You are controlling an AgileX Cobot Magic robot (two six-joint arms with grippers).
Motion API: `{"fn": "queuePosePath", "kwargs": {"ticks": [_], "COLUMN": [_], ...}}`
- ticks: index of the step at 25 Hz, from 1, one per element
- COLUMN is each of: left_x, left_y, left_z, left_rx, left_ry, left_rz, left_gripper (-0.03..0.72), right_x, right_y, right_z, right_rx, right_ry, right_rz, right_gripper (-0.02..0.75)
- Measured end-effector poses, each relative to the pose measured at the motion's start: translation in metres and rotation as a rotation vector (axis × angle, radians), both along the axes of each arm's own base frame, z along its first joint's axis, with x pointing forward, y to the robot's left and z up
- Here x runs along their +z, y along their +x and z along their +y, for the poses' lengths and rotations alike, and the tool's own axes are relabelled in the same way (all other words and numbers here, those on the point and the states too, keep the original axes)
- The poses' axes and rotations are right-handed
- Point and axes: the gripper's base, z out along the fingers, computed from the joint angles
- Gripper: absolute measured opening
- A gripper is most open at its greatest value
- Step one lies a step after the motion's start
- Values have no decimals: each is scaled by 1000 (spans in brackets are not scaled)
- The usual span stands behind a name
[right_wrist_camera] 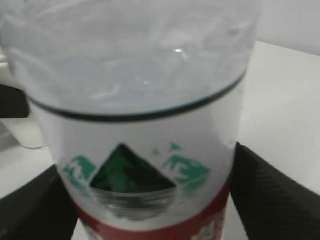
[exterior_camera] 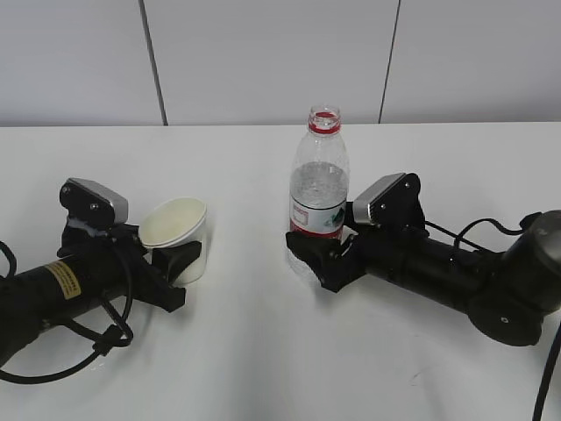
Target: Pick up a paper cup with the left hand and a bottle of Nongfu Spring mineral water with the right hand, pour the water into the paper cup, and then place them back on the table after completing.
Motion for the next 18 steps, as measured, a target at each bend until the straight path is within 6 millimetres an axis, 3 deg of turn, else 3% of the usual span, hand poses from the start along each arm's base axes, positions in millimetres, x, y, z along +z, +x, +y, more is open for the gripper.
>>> {"fn": "queuePosePath", "kwargs": {"ticks": [4,13,18], "left_x": [0,0,19], "left_y": [0,-5,-5], "left_z": [0,-6,-8], "left_rx": [-3,-92,-125], "left_ry": [0,11,-5], "left_rz": [0,-6,-54], "left_gripper": [341,341,341], "right_x": [0,0,1], "right_y": [1,1,1], "right_z": [1,1,1], "right_rx": [10,16,31], "right_ry": [-1,-7,-60], "right_rz": [-5,-11,-64], "right_gripper": [629,496,491]}}
